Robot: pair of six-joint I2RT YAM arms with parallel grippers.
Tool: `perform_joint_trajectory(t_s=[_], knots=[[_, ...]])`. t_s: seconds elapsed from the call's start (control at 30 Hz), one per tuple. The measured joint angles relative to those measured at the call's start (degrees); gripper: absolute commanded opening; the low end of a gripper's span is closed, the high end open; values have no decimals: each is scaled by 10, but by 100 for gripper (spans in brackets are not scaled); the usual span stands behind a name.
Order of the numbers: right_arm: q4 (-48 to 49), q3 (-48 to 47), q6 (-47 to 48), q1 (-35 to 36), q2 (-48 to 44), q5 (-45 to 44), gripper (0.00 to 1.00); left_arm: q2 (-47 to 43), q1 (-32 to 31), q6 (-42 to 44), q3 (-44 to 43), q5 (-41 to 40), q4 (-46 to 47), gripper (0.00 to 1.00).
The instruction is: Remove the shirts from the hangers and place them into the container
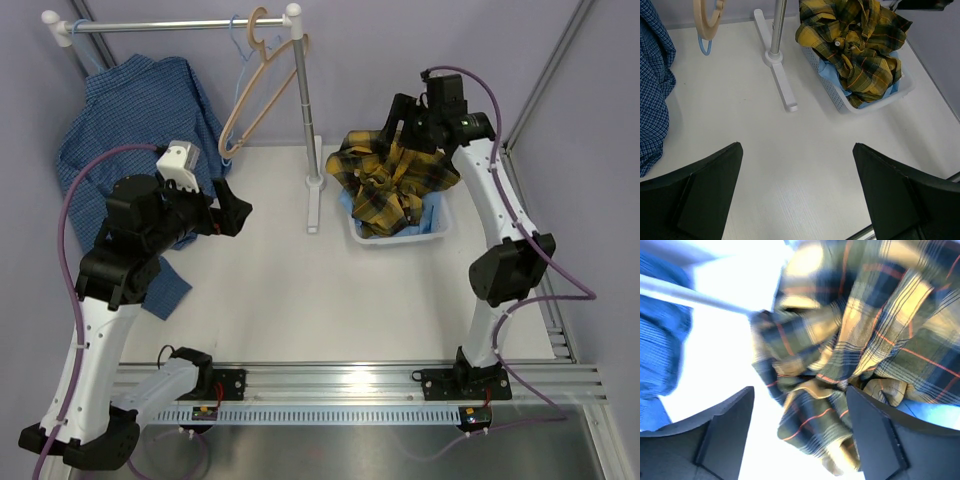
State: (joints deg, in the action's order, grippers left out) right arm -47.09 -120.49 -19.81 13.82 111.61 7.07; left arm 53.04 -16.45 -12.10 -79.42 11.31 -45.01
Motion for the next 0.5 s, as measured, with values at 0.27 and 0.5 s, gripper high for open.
perform_joint_trajectory(t_s=[0.27, 0.5], knots=[[76, 137, -75, -137, -129, 14, 99, 0, 0, 0, -1, 0, 0, 99], [166, 313, -145, -278, -118, 80, 100, -1, 0, 0, -1, -1, 0, 99]])
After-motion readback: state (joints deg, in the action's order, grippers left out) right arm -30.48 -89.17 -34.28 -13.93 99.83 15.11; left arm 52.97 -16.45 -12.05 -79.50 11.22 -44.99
